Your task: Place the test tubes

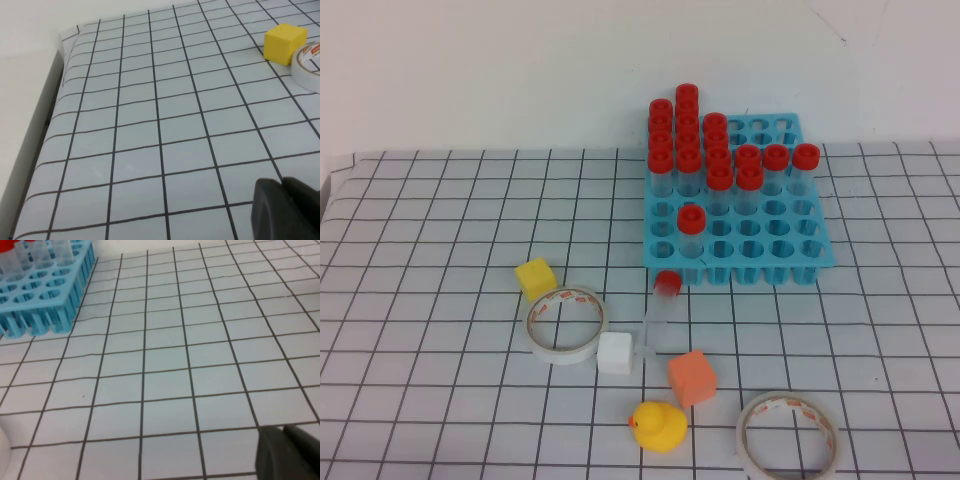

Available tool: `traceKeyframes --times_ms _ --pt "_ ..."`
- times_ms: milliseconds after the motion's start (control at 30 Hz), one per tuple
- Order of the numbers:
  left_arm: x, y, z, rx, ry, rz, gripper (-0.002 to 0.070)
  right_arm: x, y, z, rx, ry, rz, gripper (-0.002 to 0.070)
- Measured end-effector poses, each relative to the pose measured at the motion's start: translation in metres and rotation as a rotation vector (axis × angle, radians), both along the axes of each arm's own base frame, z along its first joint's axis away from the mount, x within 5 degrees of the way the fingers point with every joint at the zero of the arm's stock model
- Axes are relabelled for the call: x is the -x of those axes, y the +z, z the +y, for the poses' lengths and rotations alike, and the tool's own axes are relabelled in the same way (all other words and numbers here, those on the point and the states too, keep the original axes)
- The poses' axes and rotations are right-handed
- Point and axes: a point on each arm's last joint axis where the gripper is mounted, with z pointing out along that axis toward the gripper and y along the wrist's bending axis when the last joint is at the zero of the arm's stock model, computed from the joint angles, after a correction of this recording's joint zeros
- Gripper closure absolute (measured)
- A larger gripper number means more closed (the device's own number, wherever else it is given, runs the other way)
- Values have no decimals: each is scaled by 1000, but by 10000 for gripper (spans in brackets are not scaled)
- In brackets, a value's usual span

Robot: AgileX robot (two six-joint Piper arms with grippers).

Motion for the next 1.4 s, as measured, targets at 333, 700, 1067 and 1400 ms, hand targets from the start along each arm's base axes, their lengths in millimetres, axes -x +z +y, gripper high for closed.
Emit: traceKeyframes --times_ms 333,700,1067,1400 --pt "0 0 0 0 -1 4 676 0 0 -1 26 2 0 678" --pt "0 0 0 0 -1 4 676 0 0 -2 70 3 0 678" --pt "0 -1 0 -2 -1 6 676 0 0 -2 77 3 0 678" --pt "0 0 0 16 -1 7 676 0 0 0 5 7 0 678"
